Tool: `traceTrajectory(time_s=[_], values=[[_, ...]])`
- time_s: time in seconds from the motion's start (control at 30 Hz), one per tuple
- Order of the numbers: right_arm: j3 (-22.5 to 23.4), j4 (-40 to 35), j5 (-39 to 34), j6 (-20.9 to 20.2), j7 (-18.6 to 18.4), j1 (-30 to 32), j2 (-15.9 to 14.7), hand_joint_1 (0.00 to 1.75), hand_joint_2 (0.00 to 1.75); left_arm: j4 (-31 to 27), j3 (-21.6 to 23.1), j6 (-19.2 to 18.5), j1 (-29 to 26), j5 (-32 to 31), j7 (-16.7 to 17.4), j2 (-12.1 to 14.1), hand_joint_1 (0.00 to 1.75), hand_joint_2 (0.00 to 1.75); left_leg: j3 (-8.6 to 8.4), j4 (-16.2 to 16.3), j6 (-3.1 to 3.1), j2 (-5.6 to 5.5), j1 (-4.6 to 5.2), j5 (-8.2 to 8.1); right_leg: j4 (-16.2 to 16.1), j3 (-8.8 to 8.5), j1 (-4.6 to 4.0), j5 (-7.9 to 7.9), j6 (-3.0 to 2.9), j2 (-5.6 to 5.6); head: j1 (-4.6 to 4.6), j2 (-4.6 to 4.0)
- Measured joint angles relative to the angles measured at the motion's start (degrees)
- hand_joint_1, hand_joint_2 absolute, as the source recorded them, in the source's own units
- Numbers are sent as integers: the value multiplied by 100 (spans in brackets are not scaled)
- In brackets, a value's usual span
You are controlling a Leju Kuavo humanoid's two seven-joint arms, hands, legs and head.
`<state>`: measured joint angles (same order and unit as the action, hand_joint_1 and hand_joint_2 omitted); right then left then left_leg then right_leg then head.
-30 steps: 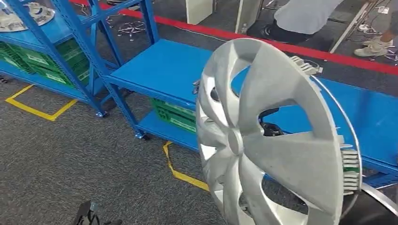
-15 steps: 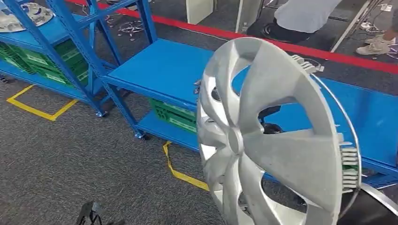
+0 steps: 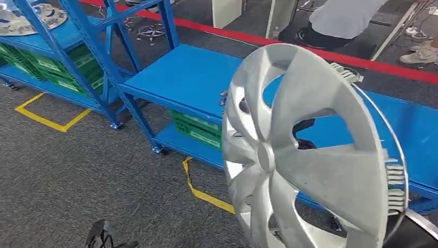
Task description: Take the parts from the cabinet and place them on the table.
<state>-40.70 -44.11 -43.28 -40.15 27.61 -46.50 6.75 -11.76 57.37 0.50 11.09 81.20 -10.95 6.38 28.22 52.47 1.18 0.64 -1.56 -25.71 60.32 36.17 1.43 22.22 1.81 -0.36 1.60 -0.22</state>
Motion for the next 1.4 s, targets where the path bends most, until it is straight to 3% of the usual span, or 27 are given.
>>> traceTrajectory(time_s=[0.03,0.07,0.1,0.13,0.17,0.2,0.23,0.33,0.37,0.4,0.47,0.53,0.57,0.67,0.73,0.77,0.87,0.9,0.93,0.97,1.03,1.1,1.2,1.23,1.27,1.37,1.4], values=[[2,4,7,-2,2,-7,-2,175,175,0,0,0,0,0,0,11,0,175,0,19,50,0,1,-42,-293,-141,3,26,23,-25,37,0],[-2,0,13,-2,9,-29,-2,175,175,0,0,0,15,-2,0,13,0,175,48,95,93,-3,48,-69,-388,-243,-35,60,-8,-6,90,0],[0,0,13,-4,26,-29,-2,175,175,0,0,0,16,-2,0,11,0,175,103,107,124,-3,52,-52,-394,-223,-34,132,-82,11,66,0],[2,0,13,-4,35,-18,-6,175,175,0,0,-2,13,-7,0,9,0,175,106,128,142,8,42,-52,-392,-189,-39,127,-98,35,-3,0],[2,2,13,0,37,-9,-9,175,175,0,0,-11,3,-9,0,9,0,175,96,95,167,23,37,-52,-370,-179,-51,149,-139,60,-2,0],[4,-2,15,0,39,-18,-9,175,175,0,0,-15,7,-15,0,4,0,175,93,130,216,29,27,-94,-391,-197,-26,149,-175,74,-7,0],[7,-4,13,0,39,-26,-9,175,175,0,0,-18,19,-22,0,2,0,175,144,277,228,12,22,-194,-404,-229,-26,152,-204,85,-76,0],[15,-7,13,7,28,-19,-11,175,175,0,0,-33,40,-28,0,4,0,175,900,1654,225,-6,43,-765,-403,-238,-62,180,-266,96,-236,0],[15,-4,13,9,24,-4,-11,175,175,0,0,-33,33,-31,0,2,0,175,1148,2035,217,-13,51,-841,-402,-240,-85,188,-282,111,-260,0],[15,-4,13,9,22,5,-9,175,175,0,0,-33,23,-31,0,2,0,175,1261,2129,198,-16,57,-770,-401,-251,-102,194,-294,131,-286,0],[17,-6,13,11,22,-1,-9,175,175,0,0,-33,19,-31,0,2,0,175,1094,1571,128,-24,82,-295,-402,-290,-130,207,-311,175,-317,0],[20,-13,13,30,20,-20,-9,175,175,0,0,-33,34,-39,0,13,0,175,632,460,2,-74,131,293,-407,-338,-145,229,-311,210,-358,0],[22,-24,11,55,20,-30,-11,175,175,0,0,-33,40,-41,0,31,0,175,548,336,-37,-107,159,219,-401,-317,-185,239,-294,222,-352,0],[28,-42,9,68,0,-16,-13,175,175,0,0,-33,61,-46,2,20,0,175,557,248,-49,-91,189,209,-424,-297,-136,229,-224,240,-348,0],[52,-61,9,70,-11,-11,-18,175,175,0,0,-35,58,-44,2,11,0,175,484,132,-88,-34,109,256,-356,-235,-149,296,-162,191,-335,0],[66,-63,9,70,-13,-29,-20,175,175,-2,0,-39,54,-48,2,11,0,175,457,118,-108,-35,111,253,-97,-152,-152,471,-118,141,-282,0],[68,-68,9,77,-15,0,-30,175,175,0,0,-42,57,-55,2,13,0,175,437,124,-151,-13,111,232,1248,464,-110,1042,-39,108,-203,0],[68,-68,9,77,-17,18,-39,175,175,0,0,-39,53,-55,2,11,0,175,434,126,-149,-11,110,228,1453,576,-92,1058,-22,102,-168,0],[70,-68,9,76,-15,28,-46,175,175,0,0,-42,48,-55,2,7,0,175,421,127,-144,-8,107,216,1340,539,-72,919,-9,88,-138,0],[70,-70,9,77,-15,27,-46,175,175,-2,0,-42,48,-55,4,2,0,175,401,133,-127,-6,104,203,966,367,-63,682,-6,74,-109,0],[72,-85,9,76,-15,18,-46,175,175,0,0,-42,52,-57,4,-9,0,175,360,162,-76,-2,95,151,-73,-143,-60,164,-23,14,-55,0],[70,-89,15,74,-13,6,-46,175,175,0,0,-39,55,-55,4,-7,0,175,404,234,-28,0,141,128,-412,-340,-91,262,-89,-12,-24,0],[72,-90,17,72,-11,44,-50,175,175,0,0,-39,34,-53,7,-7,0,175,411,214,57,49,133,140,-394,-308,-105,256,-195,46,-92,0],[72,-98,17,70,-13,43,-50,175,175,0,2,-39,37,-55,7,-2,0,175,424,241,95,33,119,80,-442,-352,-67,231,-241,52,-103,0],[72,-105,17,66,-11,33,-50,175,175,0,2,-39,40,-55,7,-4,0,175,491,428,124,1,106,-51,-452,-352,-68,221,-264,65,-140,0],[72,-103,17,42,-9,31,-50,175,175,0,2,-39,32,-41,7,-11,0,175,1190,1841,182,-15,96,-662,-451,-336,-74,220,-297,82,-258,0],[72,-101,17,42,-7,41,-50,175,175,0,2,-39,25,-39,7,-15,0,175,1347,2113,191,-15,94,-702,-451,-337,-75,223,-300,94,-278,0]])
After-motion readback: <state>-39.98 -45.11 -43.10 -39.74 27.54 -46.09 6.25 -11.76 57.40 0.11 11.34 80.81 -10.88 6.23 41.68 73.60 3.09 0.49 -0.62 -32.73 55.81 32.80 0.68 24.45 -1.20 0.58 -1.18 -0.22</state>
